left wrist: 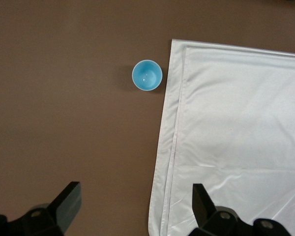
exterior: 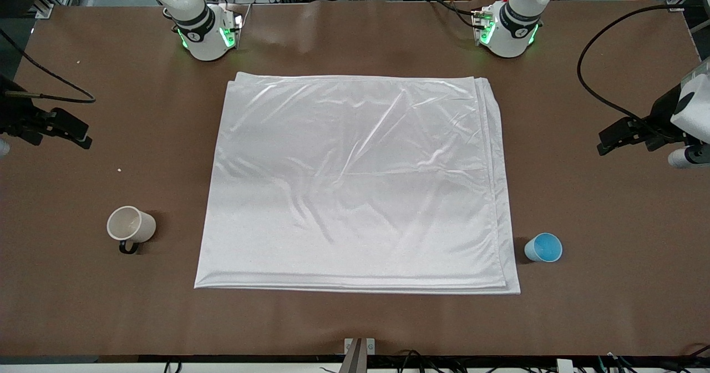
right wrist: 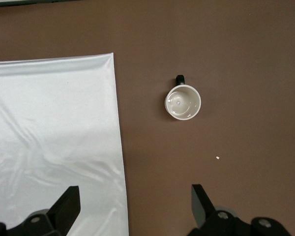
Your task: Place blue cup into white mug on cloth
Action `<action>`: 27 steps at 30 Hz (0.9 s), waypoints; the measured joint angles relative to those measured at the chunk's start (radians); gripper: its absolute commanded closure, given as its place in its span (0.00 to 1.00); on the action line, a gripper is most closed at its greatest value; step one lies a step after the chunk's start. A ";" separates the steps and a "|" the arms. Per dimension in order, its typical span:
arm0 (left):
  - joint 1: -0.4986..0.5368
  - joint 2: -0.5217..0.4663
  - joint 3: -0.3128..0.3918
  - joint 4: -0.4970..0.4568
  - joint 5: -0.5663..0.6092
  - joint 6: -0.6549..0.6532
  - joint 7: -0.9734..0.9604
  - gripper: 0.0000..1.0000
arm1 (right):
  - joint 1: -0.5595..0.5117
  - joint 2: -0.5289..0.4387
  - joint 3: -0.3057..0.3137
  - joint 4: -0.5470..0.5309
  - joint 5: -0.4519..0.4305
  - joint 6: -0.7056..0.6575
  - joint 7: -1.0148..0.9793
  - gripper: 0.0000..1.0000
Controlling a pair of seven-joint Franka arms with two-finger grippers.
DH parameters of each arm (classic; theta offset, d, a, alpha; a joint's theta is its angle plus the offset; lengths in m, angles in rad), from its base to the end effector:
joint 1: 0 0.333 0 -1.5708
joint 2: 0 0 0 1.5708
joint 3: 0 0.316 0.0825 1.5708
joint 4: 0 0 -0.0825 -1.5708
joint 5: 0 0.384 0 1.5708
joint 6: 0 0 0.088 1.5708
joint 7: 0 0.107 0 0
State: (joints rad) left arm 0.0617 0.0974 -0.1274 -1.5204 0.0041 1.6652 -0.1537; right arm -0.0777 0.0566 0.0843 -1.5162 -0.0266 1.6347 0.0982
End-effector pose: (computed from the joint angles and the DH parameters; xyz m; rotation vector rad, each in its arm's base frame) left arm 0.5920 -0.0349 0.6016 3.1242 0.1385 0.0735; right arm 0.5788 -0.0003 0.6243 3.1183 -0.1420 0.0986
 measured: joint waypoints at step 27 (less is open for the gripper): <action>0.005 0.039 0.003 -0.002 0.017 0.010 0.010 0.00 | -0.006 0.012 0.000 0.000 0.000 -0.001 0.000 0.00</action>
State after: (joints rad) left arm 0.0667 0.1365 -0.1245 -1.5224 0.0207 1.6753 -0.1433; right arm -0.0836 0.0682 0.0839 -1.5164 -0.0266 1.6334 0.0979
